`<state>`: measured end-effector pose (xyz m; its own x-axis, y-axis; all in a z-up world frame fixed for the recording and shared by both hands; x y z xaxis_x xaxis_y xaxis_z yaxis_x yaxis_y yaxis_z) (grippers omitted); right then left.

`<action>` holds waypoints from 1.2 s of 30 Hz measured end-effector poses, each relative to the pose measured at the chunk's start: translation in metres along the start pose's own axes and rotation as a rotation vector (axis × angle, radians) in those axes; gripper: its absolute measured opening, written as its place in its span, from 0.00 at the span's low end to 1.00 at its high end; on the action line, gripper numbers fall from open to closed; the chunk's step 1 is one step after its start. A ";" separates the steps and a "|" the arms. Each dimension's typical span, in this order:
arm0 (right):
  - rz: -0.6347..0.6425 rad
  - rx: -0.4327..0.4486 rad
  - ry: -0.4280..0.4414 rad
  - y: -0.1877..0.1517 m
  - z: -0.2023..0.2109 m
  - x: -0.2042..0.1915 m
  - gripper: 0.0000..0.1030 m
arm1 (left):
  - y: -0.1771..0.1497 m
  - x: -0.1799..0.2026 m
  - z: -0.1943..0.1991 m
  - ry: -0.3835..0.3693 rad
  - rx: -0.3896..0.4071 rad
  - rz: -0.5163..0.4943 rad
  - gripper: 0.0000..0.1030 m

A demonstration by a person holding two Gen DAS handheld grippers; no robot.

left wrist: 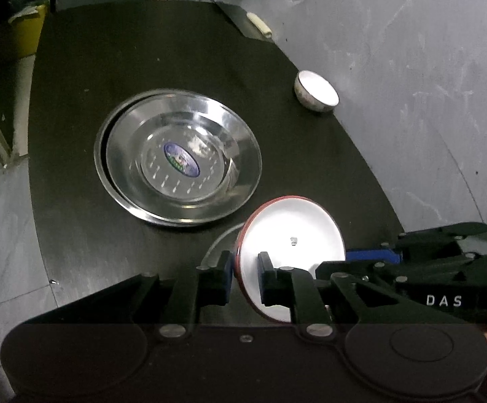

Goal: Organize plates and bowls
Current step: 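Carry the white bowl with the left tool toward the steel mixing bowl, then lower the white bowl into the steel mixing bowl and open the left tool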

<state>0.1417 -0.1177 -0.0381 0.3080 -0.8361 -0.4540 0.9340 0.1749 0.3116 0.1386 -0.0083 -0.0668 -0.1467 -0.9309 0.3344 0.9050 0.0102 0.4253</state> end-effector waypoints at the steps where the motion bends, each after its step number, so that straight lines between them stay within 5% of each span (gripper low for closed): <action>1: -0.005 -0.005 0.000 -0.001 -0.001 0.001 0.20 | -0.002 0.000 -0.001 -0.002 -0.010 0.000 0.16; 36: -0.044 -0.146 -0.012 -0.015 -0.035 0.012 0.23 | -0.023 -0.009 -0.027 0.003 -0.149 0.029 0.20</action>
<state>0.1375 -0.1121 -0.0772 0.2646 -0.8505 -0.4546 0.9633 0.2108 0.1663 0.1297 -0.0097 -0.1023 -0.1185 -0.9323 0.3417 0.9581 -0.0171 0.2858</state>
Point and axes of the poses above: each gripper's, at about its wrist camera, not at the fingertips, and z roughly against the way its jaws point, x to its right, y to its top, the point moved 10 cm from there along -z, roughly the way its jaws point, and after that the axes turned 4 degrees about -z, right-handed, at the moved point
